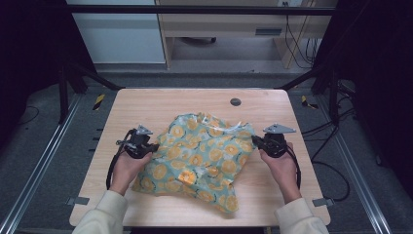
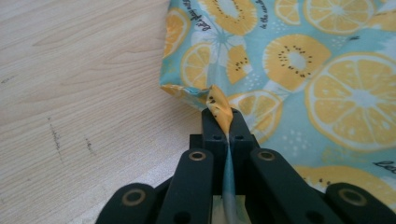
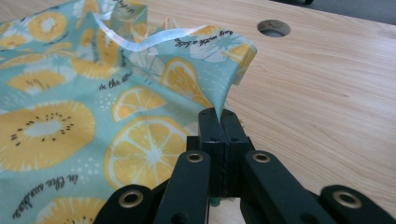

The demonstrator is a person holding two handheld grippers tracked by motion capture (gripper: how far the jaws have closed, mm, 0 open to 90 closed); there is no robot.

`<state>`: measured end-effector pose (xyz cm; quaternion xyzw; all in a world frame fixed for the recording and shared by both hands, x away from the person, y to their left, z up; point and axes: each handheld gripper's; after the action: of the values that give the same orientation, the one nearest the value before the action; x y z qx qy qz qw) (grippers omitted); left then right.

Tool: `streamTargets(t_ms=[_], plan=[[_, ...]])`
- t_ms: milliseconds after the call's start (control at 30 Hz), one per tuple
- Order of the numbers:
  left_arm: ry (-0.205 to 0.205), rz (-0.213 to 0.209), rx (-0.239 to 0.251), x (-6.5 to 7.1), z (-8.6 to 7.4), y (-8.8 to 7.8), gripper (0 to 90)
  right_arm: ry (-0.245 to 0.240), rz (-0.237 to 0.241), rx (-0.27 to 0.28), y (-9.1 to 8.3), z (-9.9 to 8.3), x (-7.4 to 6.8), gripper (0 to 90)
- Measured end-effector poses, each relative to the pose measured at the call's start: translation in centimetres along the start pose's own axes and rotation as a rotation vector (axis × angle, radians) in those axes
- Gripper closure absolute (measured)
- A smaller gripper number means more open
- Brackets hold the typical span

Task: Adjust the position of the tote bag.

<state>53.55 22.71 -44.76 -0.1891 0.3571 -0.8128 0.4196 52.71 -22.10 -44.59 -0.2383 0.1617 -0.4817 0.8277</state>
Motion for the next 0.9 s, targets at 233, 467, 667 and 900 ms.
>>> streamTargets(t_ms=[233,467,667,900], plan=[[-0.003,0.021,0.090,0.2,0.0,-1.5,90.0,0.005,-0.017,0.014,-0.4,0.0,0.4,90.0],[-0.007,0.028,0.142,0.0,-0.2,-3.0,90.0,-0.007,-0.018,0.051,-1.1,0.4,0.0,90.0],[-0.002,0.025,0.171,0.2,-0.3,-3.4,90.0,-0.004,-0.025,0.081,-1.5,0.7,0.0,90.0],[-0.008,0.029,0.219,0.4,-0.3,-4.0,90.0,0.003,-0.028,0.142,-2.7,1.5,0.0,90.0]])
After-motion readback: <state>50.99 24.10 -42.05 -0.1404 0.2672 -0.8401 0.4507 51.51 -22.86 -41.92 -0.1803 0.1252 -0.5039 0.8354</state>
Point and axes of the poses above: each handheld gripper's, and its own axes: y roughly forward along the jaws, z roughly out of its top, x roughly to its right
